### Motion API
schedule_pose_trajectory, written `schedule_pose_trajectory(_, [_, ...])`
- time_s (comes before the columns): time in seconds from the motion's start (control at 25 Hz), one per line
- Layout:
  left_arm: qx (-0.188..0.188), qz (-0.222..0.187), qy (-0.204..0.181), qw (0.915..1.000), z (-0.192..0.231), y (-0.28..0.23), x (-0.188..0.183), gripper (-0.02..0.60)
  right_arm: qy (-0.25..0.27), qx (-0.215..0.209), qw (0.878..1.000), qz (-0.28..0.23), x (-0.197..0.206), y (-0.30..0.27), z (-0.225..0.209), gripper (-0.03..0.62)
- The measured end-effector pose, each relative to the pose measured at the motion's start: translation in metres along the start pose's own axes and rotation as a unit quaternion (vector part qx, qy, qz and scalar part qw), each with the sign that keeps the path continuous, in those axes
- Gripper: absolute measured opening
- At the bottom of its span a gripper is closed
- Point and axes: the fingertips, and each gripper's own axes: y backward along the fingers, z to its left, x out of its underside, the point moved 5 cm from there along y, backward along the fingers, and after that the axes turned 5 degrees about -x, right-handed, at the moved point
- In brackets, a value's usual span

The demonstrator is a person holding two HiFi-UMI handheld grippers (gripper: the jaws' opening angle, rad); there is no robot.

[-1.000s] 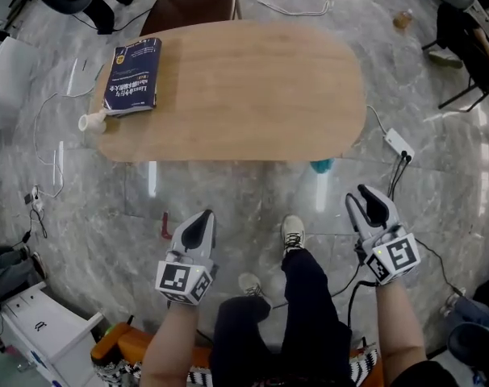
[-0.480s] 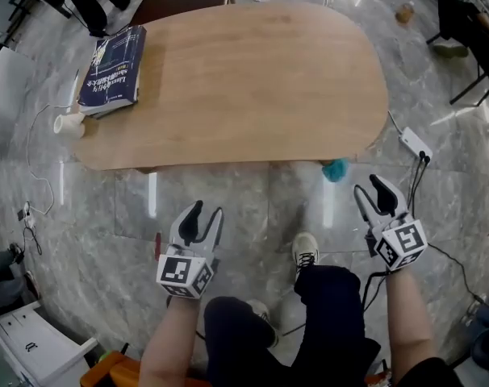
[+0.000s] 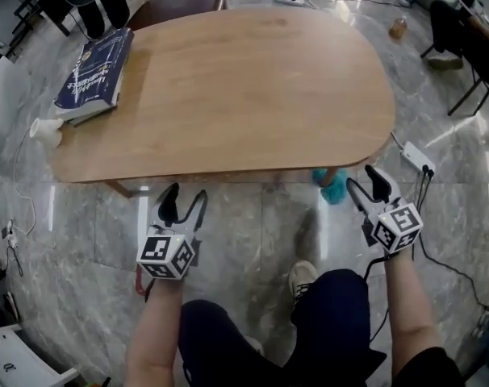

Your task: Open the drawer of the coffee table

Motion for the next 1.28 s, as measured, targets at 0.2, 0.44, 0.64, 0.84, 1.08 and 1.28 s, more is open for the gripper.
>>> schedule_pose_trajectory(0.2, [0.009,-0.016,-0.018,0.9997,-0.007,-0.022,0.002,0.304,0.009,0.0,1.0,-0.001,0.005,-0.008,-0.011,0.247])
schedule_pose_trajectory(0.44, [0.021,-0.018,0.001,0.9996,-0.017,-0.033,0.002,0.312,0.01,-0.02,1.0,0.006,-0.009,-0.007,-0.015,0.247])
schedule_pose_trajectory(0.64, [0.022,-0.022,0.004,0.9995,-0.01,-0.033,0.002,0.313,0.016,-0.04,0.999,0.004,-0.014,-0.028,-0.011,0.247])
schedule_pose_trajectory(0.84, [0.033,-0.028,0.023,0.9988,-0.012,-0.033,-0.002,0.314,0.013,-0.042,0.999,0.001,-0.016,-0.03,-0.011,0.247])
schedule_pose_trajectory(1.08, [0.041,-0.032,0.012,0.9986,-0.017,-0.032,-0.005,0.321,0.009,-0.04,0.999,0.001,-0.013,-0.029,-0.007,0.247])
schedule_pose_trajectory(1.28, [0.049,-0.025,0.003,0.9985,-0.017,-0.024,-0.001,0.319,0.0,-0.044,0.999,0.005,-0.009,-0.023,-0.001,0.245])
